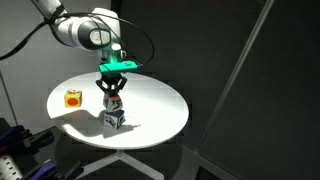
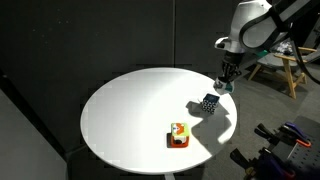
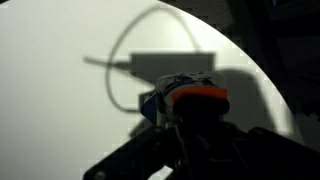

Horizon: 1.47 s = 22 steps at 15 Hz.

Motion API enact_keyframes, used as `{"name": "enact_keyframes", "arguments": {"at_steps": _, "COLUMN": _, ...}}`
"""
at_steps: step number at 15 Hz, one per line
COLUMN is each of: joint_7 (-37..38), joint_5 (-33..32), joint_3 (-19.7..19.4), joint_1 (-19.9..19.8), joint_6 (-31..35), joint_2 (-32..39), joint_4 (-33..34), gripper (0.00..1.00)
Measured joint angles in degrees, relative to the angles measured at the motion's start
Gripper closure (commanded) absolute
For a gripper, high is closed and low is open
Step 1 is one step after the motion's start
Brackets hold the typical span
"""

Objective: Pick up the block with the letter A on it and put it on the table to the right of the block with the number four on it

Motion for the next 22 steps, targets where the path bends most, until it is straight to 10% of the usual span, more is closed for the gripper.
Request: {"name": "enact_keyframes", "arguments": {"at_steps": 22, "joint_7": 3.1, "joint_5": 2.0, "joint_3": -3.8, "joint_1": -3.1, "joint_6": -0.1, "joint_2": 8.7, "joint_4": 10.3, "gripper": 0.94}}
